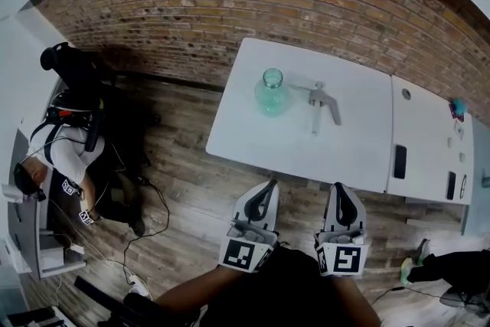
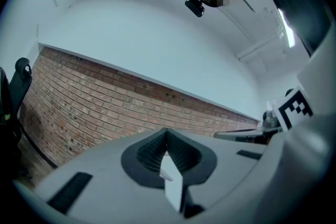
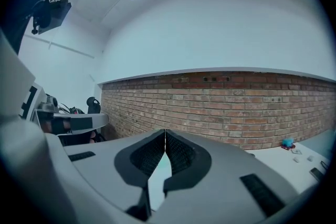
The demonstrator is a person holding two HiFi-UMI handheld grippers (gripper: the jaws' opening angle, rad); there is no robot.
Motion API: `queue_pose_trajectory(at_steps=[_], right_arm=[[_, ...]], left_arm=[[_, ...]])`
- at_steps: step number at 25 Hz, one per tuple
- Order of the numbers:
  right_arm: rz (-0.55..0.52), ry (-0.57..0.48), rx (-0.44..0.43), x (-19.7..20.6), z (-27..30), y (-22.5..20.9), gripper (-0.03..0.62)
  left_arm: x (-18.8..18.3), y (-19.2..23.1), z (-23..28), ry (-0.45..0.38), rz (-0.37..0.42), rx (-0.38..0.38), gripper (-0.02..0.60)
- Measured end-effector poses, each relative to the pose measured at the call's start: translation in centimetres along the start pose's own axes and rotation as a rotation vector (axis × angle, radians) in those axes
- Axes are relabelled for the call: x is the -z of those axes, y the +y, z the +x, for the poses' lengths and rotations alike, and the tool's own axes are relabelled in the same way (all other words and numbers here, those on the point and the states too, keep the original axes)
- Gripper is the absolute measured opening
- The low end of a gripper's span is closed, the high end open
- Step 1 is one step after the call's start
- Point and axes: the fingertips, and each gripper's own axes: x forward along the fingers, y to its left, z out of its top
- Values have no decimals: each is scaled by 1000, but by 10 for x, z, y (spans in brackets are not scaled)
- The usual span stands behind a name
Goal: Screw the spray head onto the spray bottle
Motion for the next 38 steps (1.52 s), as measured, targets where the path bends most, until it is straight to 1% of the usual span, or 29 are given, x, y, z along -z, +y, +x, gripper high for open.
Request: queue_pose_trajectory(at_steps=[3,6,10,12,16,19,22,24,28,31,33,35,38], right_arm=[[-2,-4,6,-2,11,6,8],[-16,2,11,-4,20,10,8],[-16,4,17,-7,33,19,8],[-12,6,6,-7,38,27,8],[-12,21,-18,-2,43,39,8],[4,30,-30,2,46,46,8],[35,38,-41,4,52,48,8],[31,39,-54,6,55,51,8],[29,33,-115,9,67,62,8],[25,35,-167,9,78,69,8],[12,27,-181,5,84,68,8],[8,20,-183,2,90,63,8],[9,18,-195,1,99,54,8]], left_arm=[[5,11,6,10,2,7,2],[-1,15,14,19,-25,24,2],[5,29,12,44,-36,29,2],[8,41,8,32,-38,18,2],[4,53,6,-20,-15,15,2],[10,61,1,28,-26,-3,2],[11,55,-3,53,-38,16,2],[10,51,-7,65,-43,20,2],[13,62,-12,71,-34,-35,2],[12,76,-6,58,-39,-80,2],[7,80,-2,48,-26,-99,2],[6,80,3,55,-5,-103,2],[4,80,19,54,1,-112,2]])
